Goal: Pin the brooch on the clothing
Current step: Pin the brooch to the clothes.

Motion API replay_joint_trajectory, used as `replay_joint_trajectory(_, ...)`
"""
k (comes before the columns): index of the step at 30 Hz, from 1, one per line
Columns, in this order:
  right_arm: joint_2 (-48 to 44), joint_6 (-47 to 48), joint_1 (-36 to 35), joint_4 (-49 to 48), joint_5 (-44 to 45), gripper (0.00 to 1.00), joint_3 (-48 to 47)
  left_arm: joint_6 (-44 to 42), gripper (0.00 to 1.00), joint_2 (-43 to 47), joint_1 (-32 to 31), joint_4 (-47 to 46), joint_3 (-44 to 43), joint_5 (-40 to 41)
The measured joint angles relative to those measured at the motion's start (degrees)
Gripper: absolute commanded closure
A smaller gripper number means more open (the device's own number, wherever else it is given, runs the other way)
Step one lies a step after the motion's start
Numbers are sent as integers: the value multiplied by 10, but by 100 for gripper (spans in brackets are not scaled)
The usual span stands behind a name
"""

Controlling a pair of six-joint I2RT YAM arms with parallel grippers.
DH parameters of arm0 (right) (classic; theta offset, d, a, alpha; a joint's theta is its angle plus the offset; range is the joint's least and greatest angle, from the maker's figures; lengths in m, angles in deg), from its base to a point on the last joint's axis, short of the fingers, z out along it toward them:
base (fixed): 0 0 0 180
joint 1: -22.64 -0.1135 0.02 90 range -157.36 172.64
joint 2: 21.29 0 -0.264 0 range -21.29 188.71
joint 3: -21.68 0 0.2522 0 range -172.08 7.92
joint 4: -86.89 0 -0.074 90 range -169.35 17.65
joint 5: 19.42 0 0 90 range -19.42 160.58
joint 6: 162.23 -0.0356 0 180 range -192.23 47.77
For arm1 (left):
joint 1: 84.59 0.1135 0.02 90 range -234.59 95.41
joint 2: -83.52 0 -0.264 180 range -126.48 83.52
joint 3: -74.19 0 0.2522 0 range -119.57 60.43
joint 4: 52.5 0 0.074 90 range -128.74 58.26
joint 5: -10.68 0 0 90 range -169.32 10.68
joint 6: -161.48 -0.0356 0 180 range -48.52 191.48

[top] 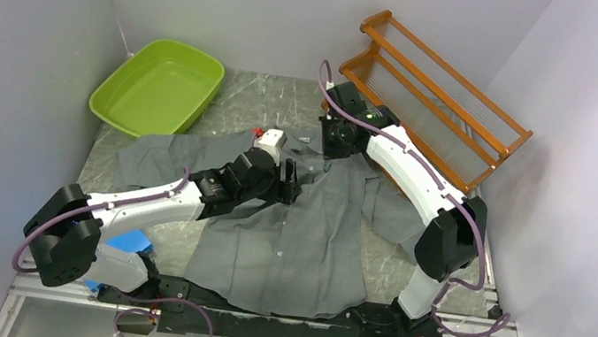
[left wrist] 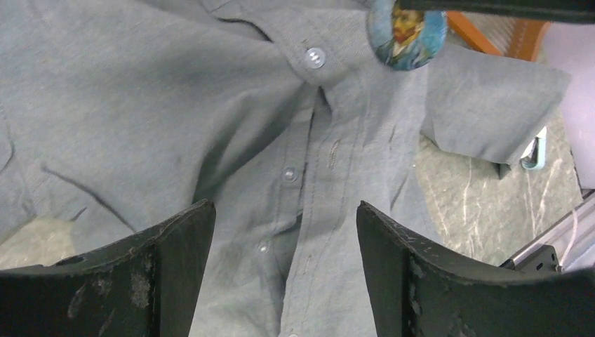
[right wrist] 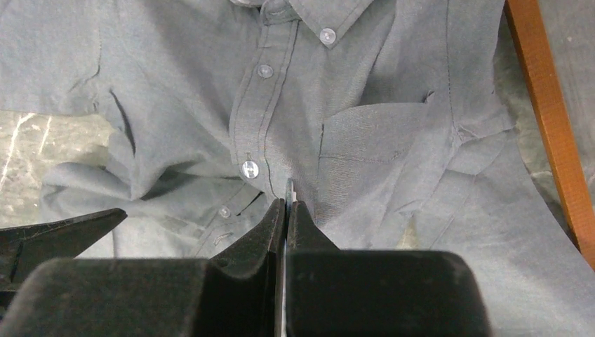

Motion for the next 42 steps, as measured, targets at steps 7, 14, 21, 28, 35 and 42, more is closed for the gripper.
replay_joint_trajectory(7,8,0,-3,19,5,100,-8,-15,27,-21,-2,-72,-10,-15)
replay_joint_trajectory(14,17,0,-3,49,11,100,-25,-16,32,-57,-2,-170,-21,-32)
replay_joint_trajectory(21,21,-2,-4,84,31,100,-36,-20,35,-87,-7,-254,-20,-53)
replay_joint_trajectory(28,24,-3,-5,113,46,100,-56,-35,27,-94,-28,-297,-20,-59)
replay_joint_trajectory(35,28,-3,-5,139,65,100,-84,-38,32,-108,-38,-338,2,-46)
replay_joint_trajectory(42,30,-3,-5,145,63,100,-84,-33,33,-164,-40,-357,33,-34)
